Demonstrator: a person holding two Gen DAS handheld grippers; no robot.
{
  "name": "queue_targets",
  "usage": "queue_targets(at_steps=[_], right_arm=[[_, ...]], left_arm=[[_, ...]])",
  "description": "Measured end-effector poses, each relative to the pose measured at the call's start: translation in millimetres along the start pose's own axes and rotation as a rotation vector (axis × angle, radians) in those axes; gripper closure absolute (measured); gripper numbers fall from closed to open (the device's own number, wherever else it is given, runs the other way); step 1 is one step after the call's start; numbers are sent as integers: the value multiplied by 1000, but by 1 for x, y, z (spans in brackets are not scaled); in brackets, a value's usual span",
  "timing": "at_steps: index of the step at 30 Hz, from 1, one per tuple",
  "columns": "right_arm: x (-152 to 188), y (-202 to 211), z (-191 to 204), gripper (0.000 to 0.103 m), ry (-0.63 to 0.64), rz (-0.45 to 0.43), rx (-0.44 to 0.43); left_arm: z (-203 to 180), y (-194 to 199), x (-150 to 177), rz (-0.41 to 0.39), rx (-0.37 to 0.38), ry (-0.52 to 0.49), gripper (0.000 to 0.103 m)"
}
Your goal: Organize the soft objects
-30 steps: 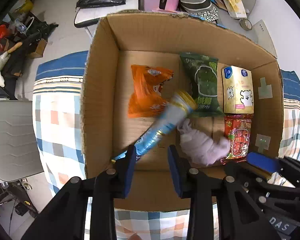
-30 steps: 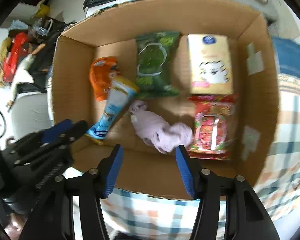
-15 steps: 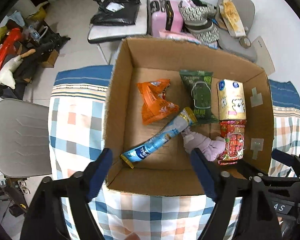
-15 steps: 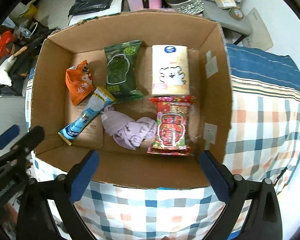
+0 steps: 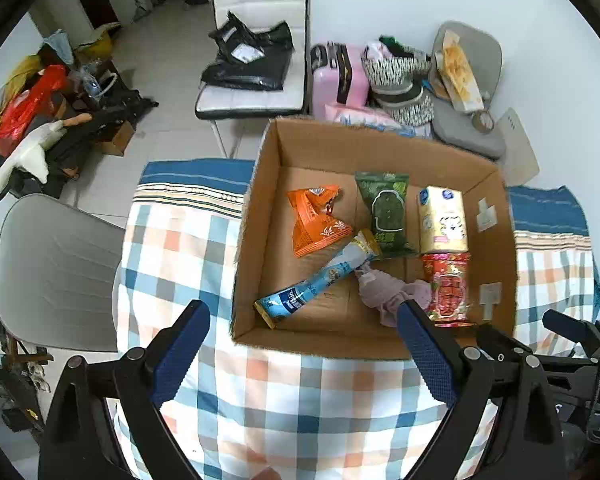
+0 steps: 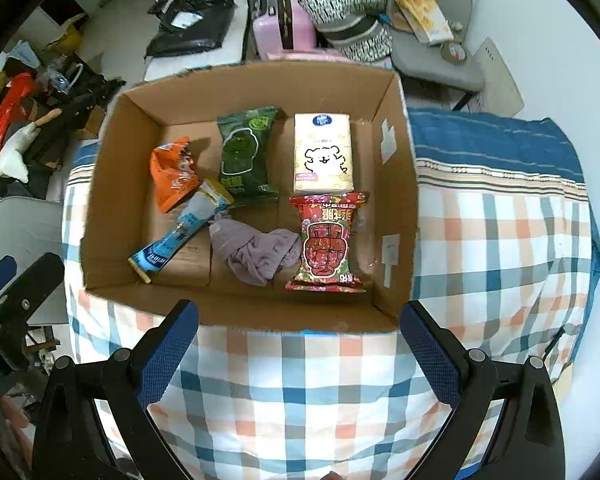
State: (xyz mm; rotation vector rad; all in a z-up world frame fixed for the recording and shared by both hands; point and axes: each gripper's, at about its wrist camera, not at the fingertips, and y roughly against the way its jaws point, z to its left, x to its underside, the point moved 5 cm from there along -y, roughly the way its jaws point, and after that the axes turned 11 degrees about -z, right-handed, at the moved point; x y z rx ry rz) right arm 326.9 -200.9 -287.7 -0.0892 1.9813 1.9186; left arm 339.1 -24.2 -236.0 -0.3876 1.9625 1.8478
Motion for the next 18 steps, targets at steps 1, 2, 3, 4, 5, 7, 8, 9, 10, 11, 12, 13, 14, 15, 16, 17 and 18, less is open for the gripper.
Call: queue_targets(at_steps=[1,2,3,4,5,7,8,9,10,11,12,13,14,15,16,17,18], right_arm=[[2,9,-1,1,1,-19,-1],[5,17,-1,1,5,-34,-2],[8,27,-2,1,12,-56,-3],[12,39,-2,1,13,-78,-5],[15,49,-3,1,13,-97,-12],[21,69,-3,1,19,-130,-19],[25,82,-3,1,22,-151,-25],[30,95,-3,1,28,-175,-28],[34,109,-4,1,33,-199,-32],[38,118,-4,1,35,-213,-37],[43,132,-5,1,35,-238,-45],[48,145,-6,1,38,-258,-47],[51,155,-6,1,40,-273,-50],[57,169,-8,1,40,-300,-54],[62,182,-9,1,45,-321,-51],[66,193,-10,1,51,-340,-46],[70,203,-11,1,50,-356,-45]], left_arm=[[0,8,1,-16,2,2,7],[0,17,2,-34,0,2,7],[-1,27,4,-52,-1,3,7],[-2,38,6,-72,2,4,7],[-2,47,8,-88,2,4,7],[-3,68,12,-122,-7,2,7],[-4,77,14,-137,-10,2,7],[-4,88,17,-156,-14,0,7],[-4,100,19,-177,-22,-1,7],[-4,110,22,-193,-26,0,7],[-4,120,25,-211,-24,2,7],[-4,132,28,-229,-26,1,7],[-4,140,30,-239,-30,-1,7],[-4,149,33,-248,-30,-4,7],[-4,159,36,-261,-31,-7,7],[-3,166,38,-269,-35,-6,7],[-4,176,41,-280,-37,-8,7]])
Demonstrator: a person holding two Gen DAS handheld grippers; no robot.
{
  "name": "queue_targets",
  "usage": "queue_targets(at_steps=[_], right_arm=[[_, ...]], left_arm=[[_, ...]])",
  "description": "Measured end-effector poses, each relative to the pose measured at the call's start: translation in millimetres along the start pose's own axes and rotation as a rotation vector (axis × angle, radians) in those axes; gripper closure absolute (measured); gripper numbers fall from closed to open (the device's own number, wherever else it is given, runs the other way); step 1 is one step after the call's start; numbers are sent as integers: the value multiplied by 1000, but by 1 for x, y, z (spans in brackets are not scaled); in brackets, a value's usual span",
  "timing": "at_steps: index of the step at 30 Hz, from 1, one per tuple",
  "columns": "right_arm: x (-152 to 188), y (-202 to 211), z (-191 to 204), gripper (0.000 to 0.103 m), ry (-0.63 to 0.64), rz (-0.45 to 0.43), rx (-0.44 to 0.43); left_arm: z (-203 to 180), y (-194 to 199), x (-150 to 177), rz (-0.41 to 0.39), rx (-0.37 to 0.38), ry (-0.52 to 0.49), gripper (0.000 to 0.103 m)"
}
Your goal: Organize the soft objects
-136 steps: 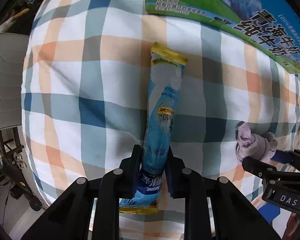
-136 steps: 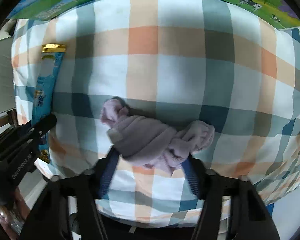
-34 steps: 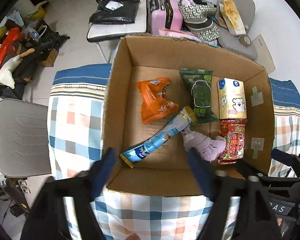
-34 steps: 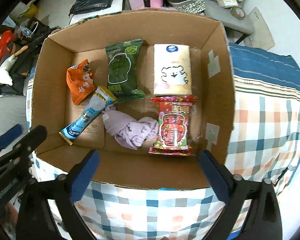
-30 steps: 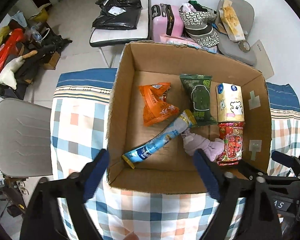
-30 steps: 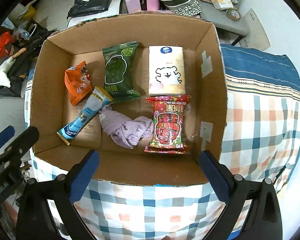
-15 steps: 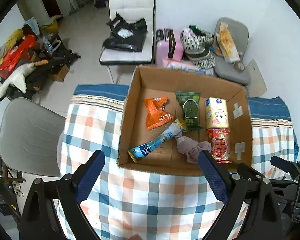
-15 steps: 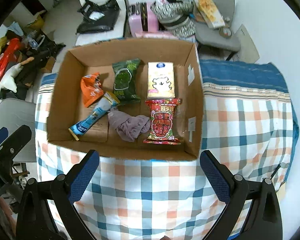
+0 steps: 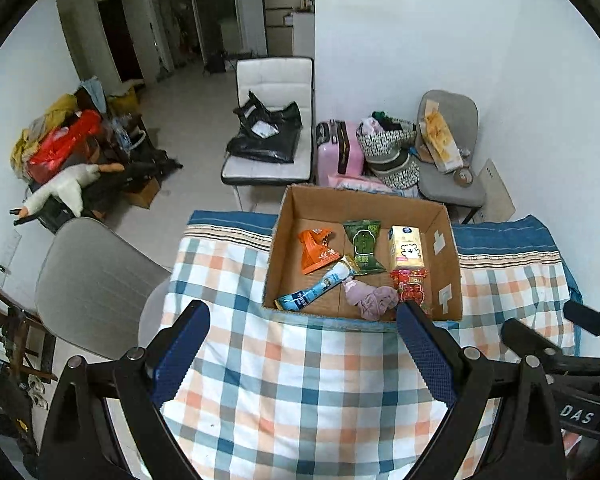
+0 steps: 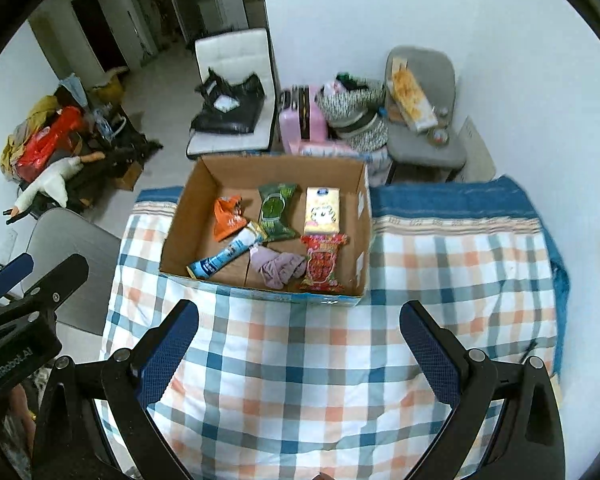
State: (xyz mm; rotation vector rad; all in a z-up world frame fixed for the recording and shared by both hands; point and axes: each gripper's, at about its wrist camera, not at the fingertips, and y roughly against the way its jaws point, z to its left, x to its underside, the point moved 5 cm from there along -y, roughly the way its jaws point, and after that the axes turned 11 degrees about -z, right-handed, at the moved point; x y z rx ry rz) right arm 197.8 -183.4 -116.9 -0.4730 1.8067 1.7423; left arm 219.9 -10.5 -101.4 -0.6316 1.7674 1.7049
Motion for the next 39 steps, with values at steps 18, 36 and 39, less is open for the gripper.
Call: queue_targets(at_steps=[18,36,39], right_arm=[[9,122,-8,1,23,-151,10],[4,153,-6,1,35,-209,13],[4,154,-6,1,32,-209,13]], left_arm=[[-5,100,8,-112,13,-3,7],[2,126,6,-155,9,16,7],[2,127,6,-154,8,17,7]])
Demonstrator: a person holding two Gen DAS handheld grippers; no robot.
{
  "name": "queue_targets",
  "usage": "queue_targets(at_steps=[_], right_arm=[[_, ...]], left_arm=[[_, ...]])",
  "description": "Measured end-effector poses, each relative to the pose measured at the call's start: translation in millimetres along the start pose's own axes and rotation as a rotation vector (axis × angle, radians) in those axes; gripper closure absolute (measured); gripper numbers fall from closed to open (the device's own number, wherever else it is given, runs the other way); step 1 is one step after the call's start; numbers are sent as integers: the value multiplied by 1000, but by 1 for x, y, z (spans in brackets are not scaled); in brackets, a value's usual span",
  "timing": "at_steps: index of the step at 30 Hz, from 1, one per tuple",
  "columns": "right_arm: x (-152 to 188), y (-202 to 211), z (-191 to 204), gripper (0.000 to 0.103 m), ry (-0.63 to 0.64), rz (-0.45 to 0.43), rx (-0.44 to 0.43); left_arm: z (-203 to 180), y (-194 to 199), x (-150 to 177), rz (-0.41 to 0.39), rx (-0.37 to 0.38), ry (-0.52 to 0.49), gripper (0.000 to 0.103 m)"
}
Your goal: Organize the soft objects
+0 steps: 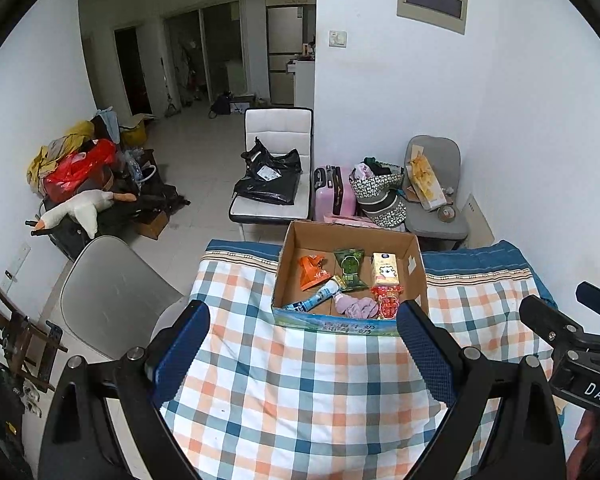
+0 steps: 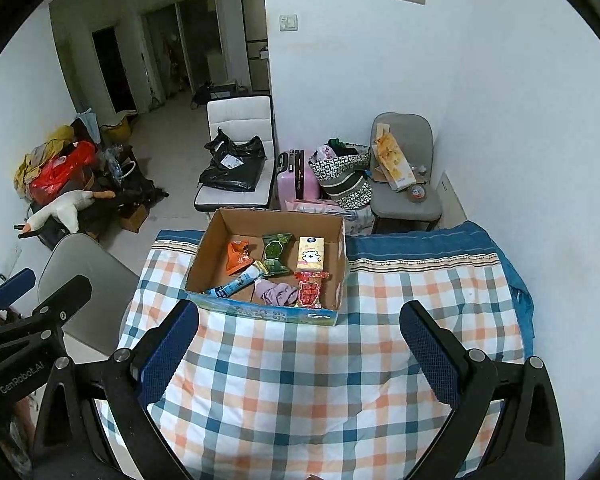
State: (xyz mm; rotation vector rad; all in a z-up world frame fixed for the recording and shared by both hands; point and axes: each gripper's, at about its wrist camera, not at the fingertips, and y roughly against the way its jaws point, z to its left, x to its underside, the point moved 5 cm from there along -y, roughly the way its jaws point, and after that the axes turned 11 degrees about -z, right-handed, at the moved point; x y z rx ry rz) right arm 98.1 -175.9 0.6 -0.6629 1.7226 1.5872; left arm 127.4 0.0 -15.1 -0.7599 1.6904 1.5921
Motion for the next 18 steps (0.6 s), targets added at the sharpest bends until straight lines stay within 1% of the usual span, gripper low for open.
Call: queue_targets(at_steps=[8,18], right_arm=[[0,-2,0,1,6,1,0],[1,8,0,1,-2,0,2]], left_arm=[[3,7,-1,-7,-7,6,7],[4,10,0,-8,-9,5,7]])
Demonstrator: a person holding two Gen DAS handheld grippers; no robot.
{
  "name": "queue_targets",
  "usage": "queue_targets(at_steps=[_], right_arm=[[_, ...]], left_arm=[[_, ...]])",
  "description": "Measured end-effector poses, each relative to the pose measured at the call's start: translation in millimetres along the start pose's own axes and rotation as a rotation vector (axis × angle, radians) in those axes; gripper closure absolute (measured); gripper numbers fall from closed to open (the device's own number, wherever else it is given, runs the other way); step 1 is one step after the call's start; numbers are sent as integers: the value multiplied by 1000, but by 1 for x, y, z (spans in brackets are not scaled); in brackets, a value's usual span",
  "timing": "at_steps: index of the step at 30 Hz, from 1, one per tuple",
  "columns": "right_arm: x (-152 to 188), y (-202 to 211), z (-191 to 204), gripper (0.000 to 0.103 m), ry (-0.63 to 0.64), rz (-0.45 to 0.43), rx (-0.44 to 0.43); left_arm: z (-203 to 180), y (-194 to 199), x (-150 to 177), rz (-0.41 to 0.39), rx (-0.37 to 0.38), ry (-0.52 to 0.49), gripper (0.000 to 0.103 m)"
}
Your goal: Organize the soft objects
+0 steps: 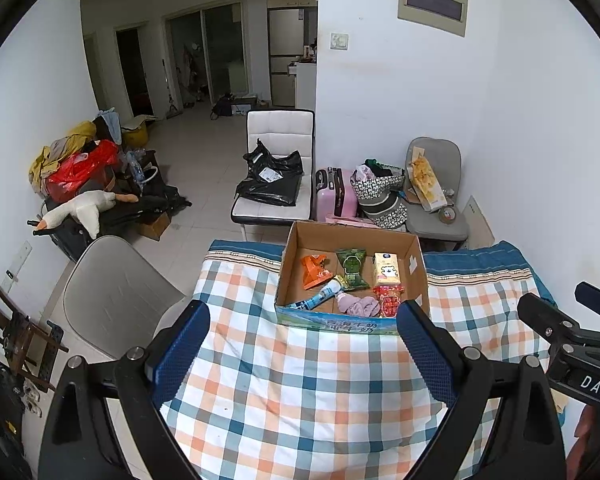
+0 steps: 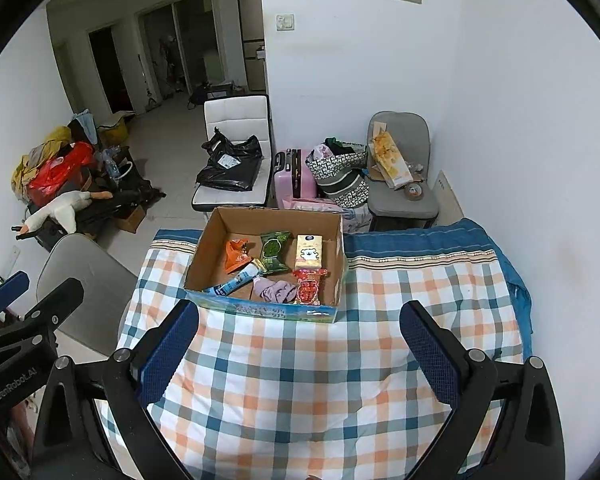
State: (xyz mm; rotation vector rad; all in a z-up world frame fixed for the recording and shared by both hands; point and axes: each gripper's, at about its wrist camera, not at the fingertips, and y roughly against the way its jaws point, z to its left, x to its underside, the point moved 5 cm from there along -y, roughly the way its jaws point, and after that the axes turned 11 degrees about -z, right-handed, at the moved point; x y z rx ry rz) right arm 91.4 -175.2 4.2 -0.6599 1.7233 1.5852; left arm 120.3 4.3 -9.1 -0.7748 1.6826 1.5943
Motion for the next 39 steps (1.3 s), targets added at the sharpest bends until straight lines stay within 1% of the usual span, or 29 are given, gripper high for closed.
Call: queue_targets(at_steps=[13,24,39], right_arm=[[0,-1,1,1,6,-3,-3],[-1,10,0,1,3,-7,0],[-5,12,1,1,4,-8,4]], left_arm=[[-1,4,0,1,2,3,7],[0,5,0,1,4,1,7],[0,6,0,1,1,3,7]])
